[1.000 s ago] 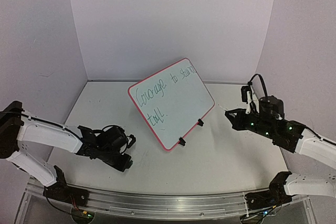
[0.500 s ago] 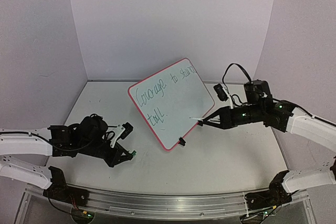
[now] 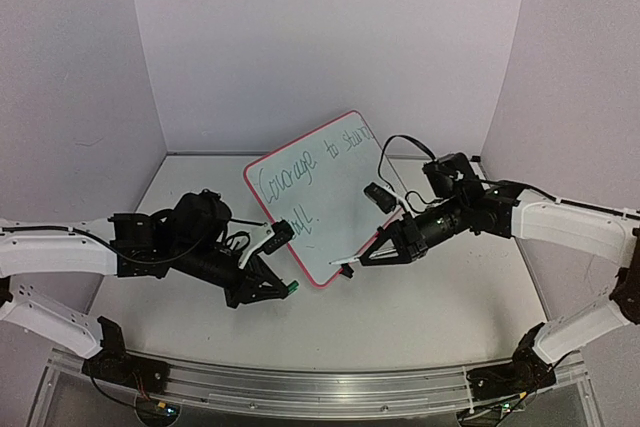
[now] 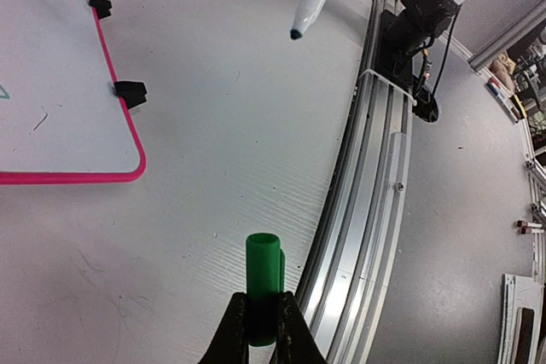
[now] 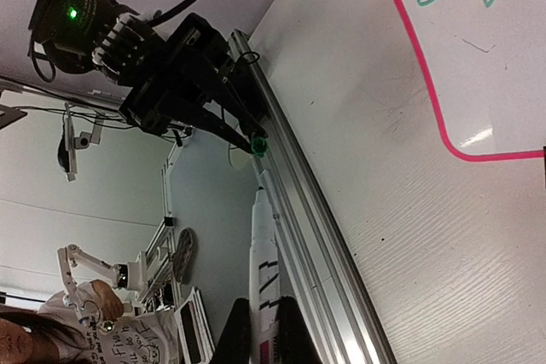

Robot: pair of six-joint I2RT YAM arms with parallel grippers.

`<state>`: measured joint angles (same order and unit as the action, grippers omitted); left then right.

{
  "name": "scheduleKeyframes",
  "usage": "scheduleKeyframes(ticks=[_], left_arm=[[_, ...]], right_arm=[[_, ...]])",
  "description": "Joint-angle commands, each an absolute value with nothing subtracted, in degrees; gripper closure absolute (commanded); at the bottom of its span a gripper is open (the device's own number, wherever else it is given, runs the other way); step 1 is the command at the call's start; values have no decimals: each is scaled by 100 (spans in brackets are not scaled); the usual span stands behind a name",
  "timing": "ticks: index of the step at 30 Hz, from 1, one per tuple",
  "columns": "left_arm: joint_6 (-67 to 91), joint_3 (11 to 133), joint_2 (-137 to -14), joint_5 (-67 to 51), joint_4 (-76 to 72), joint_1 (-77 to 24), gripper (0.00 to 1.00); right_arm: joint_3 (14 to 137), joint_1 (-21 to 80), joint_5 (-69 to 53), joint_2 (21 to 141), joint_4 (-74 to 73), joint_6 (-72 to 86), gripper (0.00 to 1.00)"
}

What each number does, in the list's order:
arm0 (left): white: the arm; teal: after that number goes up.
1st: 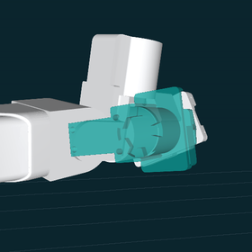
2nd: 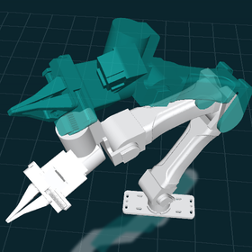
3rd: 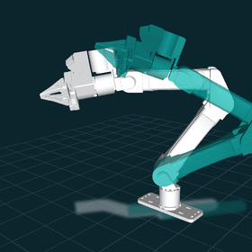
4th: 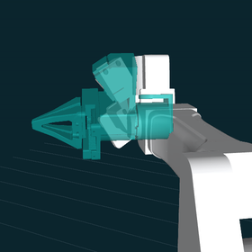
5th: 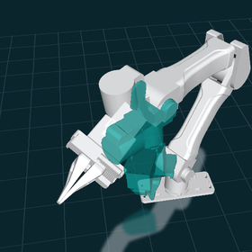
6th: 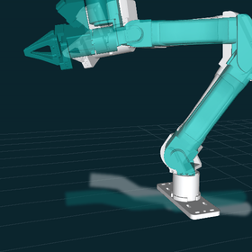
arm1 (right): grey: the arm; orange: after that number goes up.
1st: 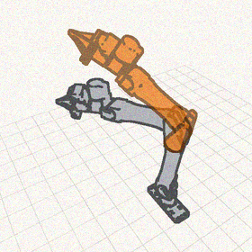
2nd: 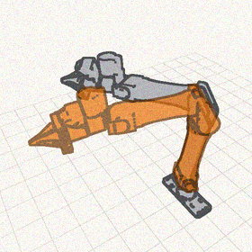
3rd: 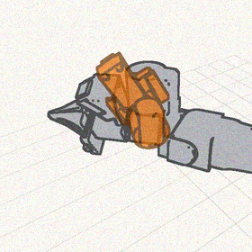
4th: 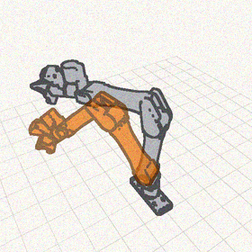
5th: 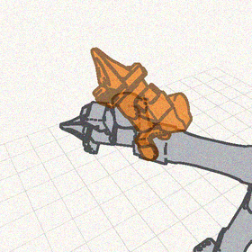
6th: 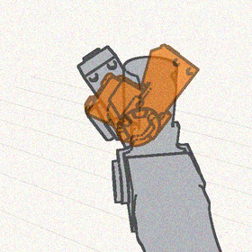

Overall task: Write a sentence on the whiteboard
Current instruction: Insert the pen cap into the whiteboard marker.

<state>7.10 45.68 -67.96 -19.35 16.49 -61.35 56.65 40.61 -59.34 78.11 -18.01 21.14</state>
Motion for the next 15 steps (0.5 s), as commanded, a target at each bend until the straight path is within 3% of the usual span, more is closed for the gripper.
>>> scheduleKeyframes(ticks=[1, 15], left_arm=[[281, 4904, -6936, -2317, 1644, -6240, 100], [9, 5223, -7124, -2550, 1990, -6442, 100]], right_arm=[[5962, 4194, -6449, 7939, -1846, 2118, 100], [6195, 4572, -6679, 8579, -2049, 1995, 100]])
